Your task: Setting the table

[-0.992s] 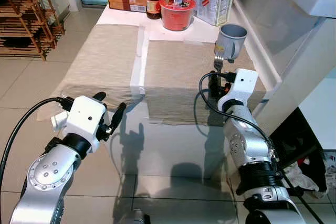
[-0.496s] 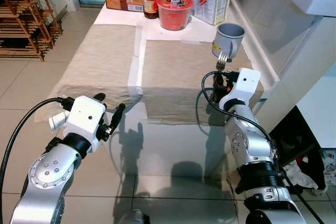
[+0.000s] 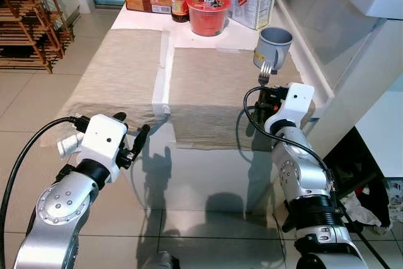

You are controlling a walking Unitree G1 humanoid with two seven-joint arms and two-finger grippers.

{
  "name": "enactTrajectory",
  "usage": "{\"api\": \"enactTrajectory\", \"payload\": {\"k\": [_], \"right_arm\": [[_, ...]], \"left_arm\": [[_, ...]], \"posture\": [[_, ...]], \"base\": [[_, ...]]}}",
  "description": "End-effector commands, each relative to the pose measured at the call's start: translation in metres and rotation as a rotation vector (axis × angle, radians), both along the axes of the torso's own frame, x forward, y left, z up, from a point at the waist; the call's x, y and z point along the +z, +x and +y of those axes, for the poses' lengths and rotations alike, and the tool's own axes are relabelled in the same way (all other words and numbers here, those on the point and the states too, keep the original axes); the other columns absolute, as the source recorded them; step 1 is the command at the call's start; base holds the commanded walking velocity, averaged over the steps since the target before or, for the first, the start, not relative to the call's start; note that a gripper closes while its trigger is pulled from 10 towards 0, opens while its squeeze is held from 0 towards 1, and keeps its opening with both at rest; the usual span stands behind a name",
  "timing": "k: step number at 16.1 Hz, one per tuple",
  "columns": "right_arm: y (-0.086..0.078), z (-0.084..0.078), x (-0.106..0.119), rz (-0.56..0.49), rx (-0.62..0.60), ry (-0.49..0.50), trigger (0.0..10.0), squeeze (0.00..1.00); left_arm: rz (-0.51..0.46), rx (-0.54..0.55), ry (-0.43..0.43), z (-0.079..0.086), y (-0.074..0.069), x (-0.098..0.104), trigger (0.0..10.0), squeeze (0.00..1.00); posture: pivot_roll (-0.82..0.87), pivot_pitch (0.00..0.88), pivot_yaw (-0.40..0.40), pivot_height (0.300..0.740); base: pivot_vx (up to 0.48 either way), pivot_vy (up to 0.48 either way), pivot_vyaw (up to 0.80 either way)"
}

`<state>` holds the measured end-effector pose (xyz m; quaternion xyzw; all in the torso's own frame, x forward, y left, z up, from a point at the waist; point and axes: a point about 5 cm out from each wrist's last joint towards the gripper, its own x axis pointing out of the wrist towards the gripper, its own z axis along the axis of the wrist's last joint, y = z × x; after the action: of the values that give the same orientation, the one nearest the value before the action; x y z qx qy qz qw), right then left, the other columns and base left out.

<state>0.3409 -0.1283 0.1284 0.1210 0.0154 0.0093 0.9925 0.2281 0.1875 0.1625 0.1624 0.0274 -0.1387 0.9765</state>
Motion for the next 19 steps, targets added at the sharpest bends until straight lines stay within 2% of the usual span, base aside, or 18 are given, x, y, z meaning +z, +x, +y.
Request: {"api": "enactTrajectory", "payload": {"k": [1, 6, 10, 11, 12, 14, 15, 17, 19], "right_arm": [[-0.002, 0.002, -0.004, 0.02, 0.02, 0.014, 0.0, 0.0], [-0.002, 0.001, 0.01, -0.092, 0.038, -0.098, 0.0, 0.0], [0.011, 0.007, 0.019, -0.134, 0.082, -0.154, 0.0, 0.0], [0.016, 0.006, 0.02, -0.129, 0.073, -0.167, 5.8, 0.0], [0.017, 0.006, 0.021, -0.134, 0.068, -0.17, 10.0, 0.0], [0.015, 0.006, 0.043, -0.258, 0.047, -0.182, 10.0, 0.0], [0.013, 0.005, 0.048, -0.287, 0.04, -0.19, 10.0, 0.0], [0.001, -0.006, 0.063, -0.376, 0.0, -0.24, 10.0, 0.0], [-0.016, -0.017, 0.064, -0.408, -0.021, -0.267, 10.0, 0.0]], "left_arm": [[0.009, 0.005, 0.004, -0.001, 0.002, -0.001, 10.0, 0.0], [0.014, 0.009, 0.002, -0.004, 0.003, -0.004, 10.0, 0.0], [0.017, 0.0, 0.001, -0.007, 0.004, -0.006, 10.0, 0.0], [0.017, 0.002, 0.004, -0.007, 0.004, -0.006, 10.0, 0.0], [0.015, 0.003, 0.005, -0.008, 0.004, -0.006, 10.0, 0.0], [-0.005, 0.007, 0.0, -0.01, 0.011, -0.005, 10.0, 0.0], [-0.011, 0.002, 0.0, -0.011, 0.012, -0.005, 10.0, 0.0], [-0.026, -0.003, -0.031, -0.019, 0.021, -0.007, 10.0, 0.0], [-0.037, -0.02, -0.066, -0.029, 0.033, -0.011, 10.0, 0.0]], "posture": [[0.27, 0.059, -0.014, 0.731], [0.26, 0.045, -0.013, 0.731], [0.26, 0.046, -0.011, 0.731], [0.27, 0.046, -0.013, 0.731], [0.27, 0.046, -0.013, 0.731], [0.24, 0.024, -0.017, 0.731], [0.24, 0.024, -0.017, 0.731], [0.2, 0.0, -0.023, 0.731], [0.15, 0.0, -0.028, 0.731]], "base": [[0.0, 0.0, 0.0], [0.0, 0.0, 0.0], [0.0, 0.0, 0.0], [0.0, 0.0, 0.0], [0.0, 0.0, 0.0], [0.0, 0.0, 0.0], [0.0, 0.0, 0.0], [0.0, 0.0, 0.0], [0.0, 0.0, 0.0]]}}
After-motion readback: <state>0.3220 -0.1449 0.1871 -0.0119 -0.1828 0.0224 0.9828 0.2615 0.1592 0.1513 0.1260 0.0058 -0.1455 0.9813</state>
